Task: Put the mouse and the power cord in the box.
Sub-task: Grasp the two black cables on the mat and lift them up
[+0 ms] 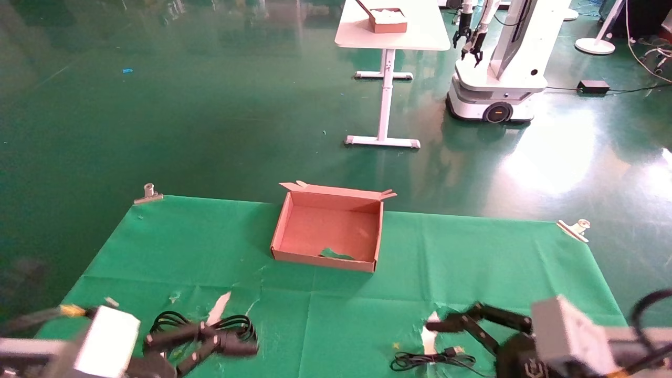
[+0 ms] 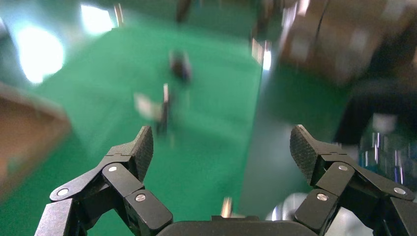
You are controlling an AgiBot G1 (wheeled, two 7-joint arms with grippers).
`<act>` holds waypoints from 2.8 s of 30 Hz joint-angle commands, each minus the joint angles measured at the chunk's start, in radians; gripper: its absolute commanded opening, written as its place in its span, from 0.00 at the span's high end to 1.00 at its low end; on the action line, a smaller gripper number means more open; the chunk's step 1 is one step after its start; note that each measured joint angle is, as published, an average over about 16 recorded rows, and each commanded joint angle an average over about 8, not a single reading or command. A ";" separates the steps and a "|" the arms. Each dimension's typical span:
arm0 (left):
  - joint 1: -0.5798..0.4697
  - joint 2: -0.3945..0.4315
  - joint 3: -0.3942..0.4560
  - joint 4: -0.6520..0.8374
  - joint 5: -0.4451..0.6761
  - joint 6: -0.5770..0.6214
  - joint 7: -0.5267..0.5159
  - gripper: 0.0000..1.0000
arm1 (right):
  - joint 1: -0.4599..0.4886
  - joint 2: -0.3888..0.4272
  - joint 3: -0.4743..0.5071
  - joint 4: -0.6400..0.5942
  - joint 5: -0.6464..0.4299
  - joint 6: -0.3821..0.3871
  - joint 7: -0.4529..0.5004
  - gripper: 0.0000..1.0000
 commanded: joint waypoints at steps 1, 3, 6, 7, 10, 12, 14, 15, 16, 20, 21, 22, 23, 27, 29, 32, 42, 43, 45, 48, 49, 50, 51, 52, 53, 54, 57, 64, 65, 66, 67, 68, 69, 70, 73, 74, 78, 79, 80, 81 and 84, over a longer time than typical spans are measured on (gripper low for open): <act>-0.047 0.005 0.051 -0.007 0.125 0.006 -0.032 0.00 | 0.004 0.012 -0.022 0.010 -0.076 0.024 0.016 0.00; -0.093 0.023 0.090 -0.007 0.224 0.008 -0.058 0.00 | 0.011 0.008 -0.039 0.013 -0.121 0.038 0.030 0.00; -0.153 0.054 0.139 -0.008 0.348 0.016 -0.094 0.00 | 0.024 -0.004 -0.062 0.015 -0.171 0.047 0.042 0.00; -0.166 0.061 0.149 -0.008 0.372 0.019 -0.102 0.00 | 0.027 -0.007 -0.067 0.016 -0.181 0.047 0.043 0.00; -0.181 0.071 0.162 -0.008 0.398 0.024 -0.112 0.00 | 0.031 -0.011 -0.074 0.016 -0.193 0.046 0.044 0.00; -0.181 0.073 0.161 -0.006 0.404 0.024 -0.108 0.00 | 0.031 -0.012 -0.073 0.014 -0.195 0.045 0.044 0.00; -0.177 0.071 0.158 -0.004 0.396 0.022 -0.103 0.00 | 0.031 -0.012 -0.071 0.012 -0.191 0.044 0.043 0.00; -0.175 0.071 0.157 -0.002 0.394 0.020 -0.100 0.00 | 0.030 -0.012 -0.071 0.011 -0.189 0.043 0.043 0.00; -0.174 0.072 0.158 0.000 0.396 0.017 -0.097 0.00 | 0.030 -0.012 -0.070 0.010 -0.187 0.043 0.042 0.00; -0.185 0.102 0.186 0.020 0.470 -0.007 -0.100 0.00 | 0.031 -0.017 -0.075 0.011 -0.193 0.042 0.047 0.00; -0.190 0.116 0.198 0.030 0.504 -0.018 -0.105 0.00 | 0.032 -0.019 -0.077 0.013 -0.196 0.043 0.049 0.00; -0.196 0.133 0.213 0.041 0.544 -0.030 -0.111 0.00 | 0.035 -0.020 -0.078 0.015 -0.199 0.043 0.053 0.00; -0.202 0.153 0.228 0.055 0.585 -0.042 -0.119 0.00 | 0.037 -0.021 -0.079 0.017 -0.203 0.044 0.056 0.00; -0.230 0.242 0.288 0.136 0.754 -0.098 -0.151 0.00 | 0.048 -0.019 -0.082 0.023 -0.215 0.045 0.073 0.00; -0.244 0.286 0.311 0.186 0.821 -0.128 -0.163 0.00 | 0.048 -0.015 -0.084 0.024 -0.220 0.044 0.081 0.00; -0.265 0.346 0.337 0.262 0.897 -0.169 -0.168 0.00 | 0.044 -0.008 -0.085 0.025 -0.224 0.047 0.094 0.00; -0.323 0.449 0.386 0.412 1.019 -0.235 -0.136 0.00 | 0.042 0.004 -0.091 0.029 -0.253 0.054 0.101 0.00; -0.325 0.453 0.390 0.419 1.027 -0.237 -0.135 0.00 | 0.044 0.003 -0.094 0.030 -0.264 0.056 0.104 0.00; -0.330 0.460 0.396 0.429 1.041 -0.240 -0.135 0.00 | 0.048 0.000 -0.102 0.030 -0.286 0.061 0.111 0.00; -0.333 0.465 0.399 0.440 1.047 -0.241 -0.135 0.00 | 0.053 -0.006 -0.112 0.030 -0.312 0.066 0.131 0.00; -0.333 0.466 0.399 0.443 1.046 -0.241 -0.134 0.00 | 0.055 -0.007 -0.114 0.030 -0.318 0.066 0.138 0.00; -0.333 0.467 0.400 0.446 1.047 -0.242 -0.133 0.00 | 0.057 -0.007 -0.116 0.030 -0.323 0.066 0.143 0.00; -0.333 0.469 0.400 0.449 1.048 -0.244 -0.133 0.00 | 0.060 -0.006 -0.118 0.030 -0.327 0.065 0.147 0.00; -0.333 0.472 0.402 0.452 1.051 -0.245 -0.133 0.00 | 0.062 -0.005 -0.119 0.030 -0.331 0.065 0.151 0.00; -0.334 0.475 0.403 0.455 1.054 -0.247 -0.134 0.00 | 0.065 -0.004 -0.119 0.030 -0.334 0.063 0.155 0.00; -0.334 0.478 0.405 0.457 1.058 -0.249 -0.135 0.00 | 0.067 -0.002 -0.120 0.030 -0.338 0.062 0.158 0.00; -0.336 0.487 0.411 0.464 1.072 -0.252 -0.141 0.00 | 0.074 0.003 -0.124 0.030 -0.354 0.059 0.164 0.00; -0.339 0.494 0.415 0.468 1.081 -0.253 -0.147 0.00 | 0.119 -0.040 -0.166 0.025 -0.515 0.097 0.176 0.00; -0.339 0.494 0.415 0.468 1.081 -0.253 -0.147 0.00 | 0.130 -0.057 -0.177 0.023 -0.549 0.104 0.183 0.00; -0.339 0.494 0.415 0.468 1.081 -0.253 -0.147 0.00 | 0.142 -0.077 -0.191 0.021 -0.586 0.110 0.189 0.00; -0.339 0.494 0.415 0.468 1.081 -0.253 -0.147 0.00 | 0.155 -0.099 -0.205 0.018 -0.622 0.115 0.196 0.00; -0.339 0.495 0.415 0.468 1.081 -0.253 -0.147 0.00 | 0.166 -0.124 -0.219 0.014 -0.655 0.117 0.203 0.00; -0.339 0.495 0.415 0.468 1.081 -0.253 -0.147 0.00 | 0.177 -0.150 -0.234 0.010 -0.686 0.118 0.211 0.00; -0.339 0.495 0.415 0.468 1.081 -0.253 -0.147 0.00 | 0.187 -0.176 -0.248 0.004 -0.714 0.119 0.218 0.00; -0.339 0.495 0.415 0.468 1.081 -0.253 -0.147 0.00 | 0.208 -0.246 -0.284 -0.019 -0.786 0.130 0.238 0.00; -0.339 0.495 0.415 0.468 1.081 -0.253 -0.147 0.00 | 0.212 -0.266 -0.292 -0.028 -0.805 0.136 0.245 0.00; -0.339 0.495 0.415 0.469 1.081 -0.253 -0.147 0.00 | 0.219 -0.325 -0.319 -0.071 -0.869 0.166 0.258 0.00; -0.339 0.495 0.415 0.469 1.081 -0.253 -0.147 0.00 | 0.220 -0.336 -0.325 -0.083 -0.883 0.172 0.259 0.00; -0.339 0.495 0.415 0.469 1.081 -0.253 -0.147 0.00 | 0.221 -0.345 -0.330 -0.095 -0.894 0.177 0.258 0.00; -0.339 0.495 0.415 0.469 1.081 -0.253 -0.147 0.00 | 0.222 -0.354 -0.335 -0.108 -0.904 0.182 0.257 0.00; -0.339 0.495 0.415 0.469 1.081 -0.253 -0.147 0.00 | 0.226 -0.374 -0.346 -0.143 -0.929 0.193 0.251 0.00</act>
